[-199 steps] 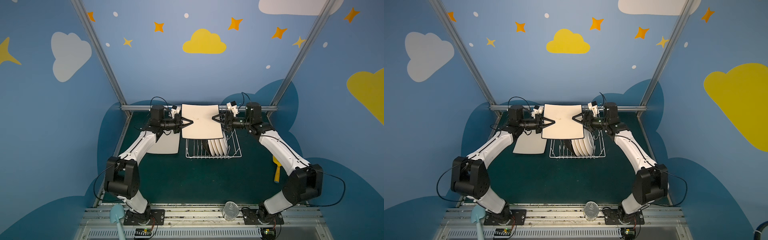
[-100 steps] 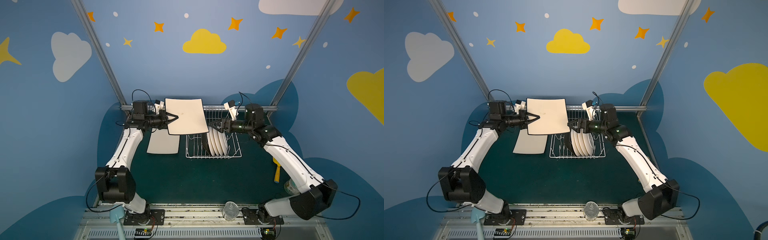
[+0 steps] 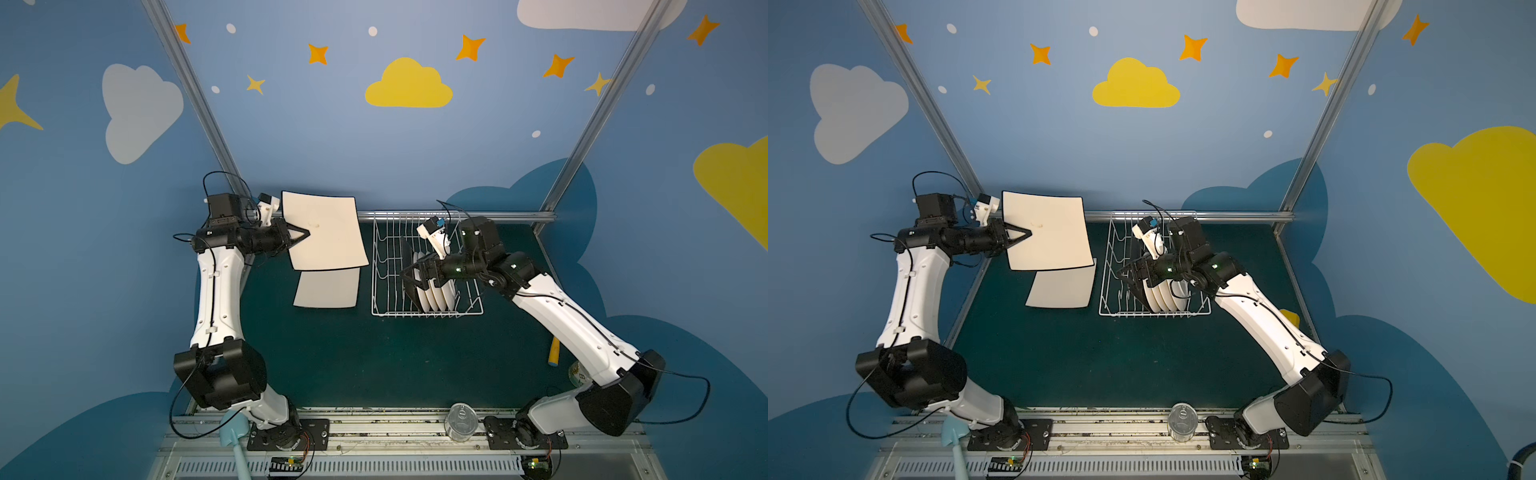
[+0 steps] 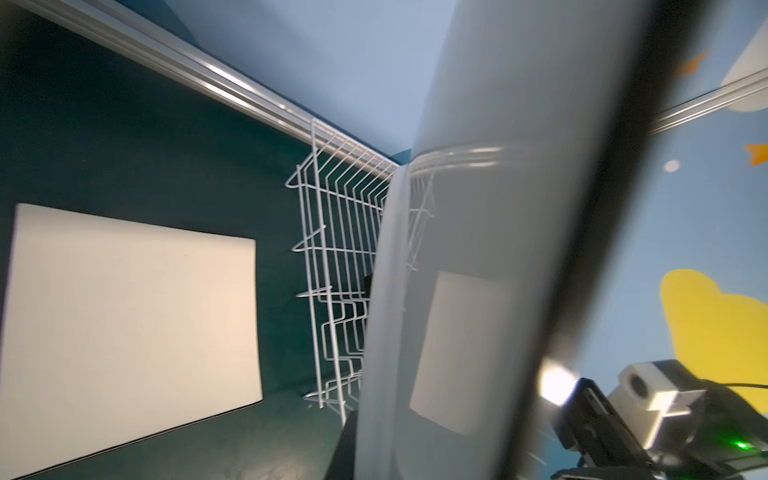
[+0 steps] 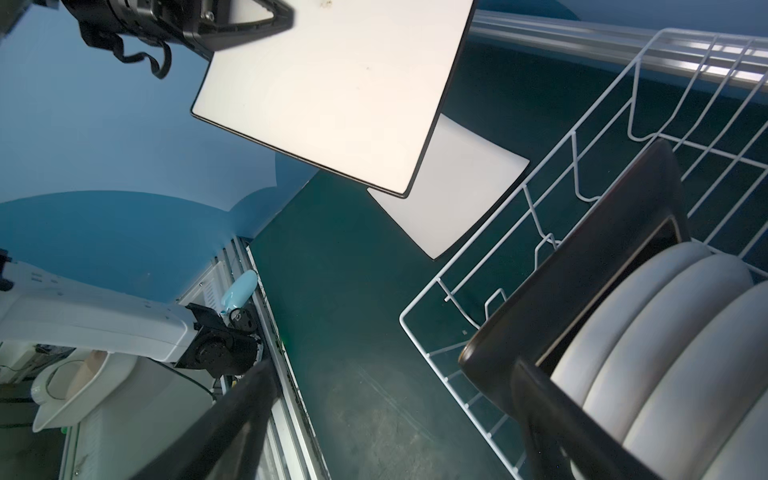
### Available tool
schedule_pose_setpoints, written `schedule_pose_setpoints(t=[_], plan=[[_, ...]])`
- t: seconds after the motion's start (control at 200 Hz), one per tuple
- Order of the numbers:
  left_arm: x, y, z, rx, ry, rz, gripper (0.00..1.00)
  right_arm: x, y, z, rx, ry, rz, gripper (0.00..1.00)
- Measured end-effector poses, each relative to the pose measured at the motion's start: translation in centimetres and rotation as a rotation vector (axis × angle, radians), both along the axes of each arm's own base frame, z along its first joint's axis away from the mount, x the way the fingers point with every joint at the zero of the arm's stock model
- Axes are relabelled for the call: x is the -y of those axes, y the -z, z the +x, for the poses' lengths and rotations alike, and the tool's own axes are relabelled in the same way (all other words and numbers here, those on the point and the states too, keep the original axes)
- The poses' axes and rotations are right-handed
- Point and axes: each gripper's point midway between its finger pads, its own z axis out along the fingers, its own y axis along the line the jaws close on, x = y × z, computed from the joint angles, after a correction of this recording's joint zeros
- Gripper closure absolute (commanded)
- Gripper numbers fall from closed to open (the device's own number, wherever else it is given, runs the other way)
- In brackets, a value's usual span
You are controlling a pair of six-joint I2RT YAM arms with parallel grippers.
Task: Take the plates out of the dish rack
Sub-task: 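Lower the cream plate onto the first plate on the table, open left gripper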
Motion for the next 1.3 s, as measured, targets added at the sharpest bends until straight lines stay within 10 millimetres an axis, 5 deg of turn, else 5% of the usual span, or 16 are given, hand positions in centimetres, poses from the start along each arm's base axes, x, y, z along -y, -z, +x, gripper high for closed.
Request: schedule_pose_setpoints(t=[0.285,0.621,1.302], plan=[[-1.6,5.0,-0.3,-0.13,0.03,0.172,0.97,-0.1,1.0,-0.7,0.009,-0.019,-0.053,0.1],[-3.2,11.1,1.6,-0.252,0.049,0.227,0.97,0.0,1.1,-0.7,0.009,-0.012,-0.058,0.1],[-3.5,19.0,4.5,-0.338,0.125,0.182,0.97,0.8,5.0,-0.1,-0.054,0.072,-0.127,0.1]])
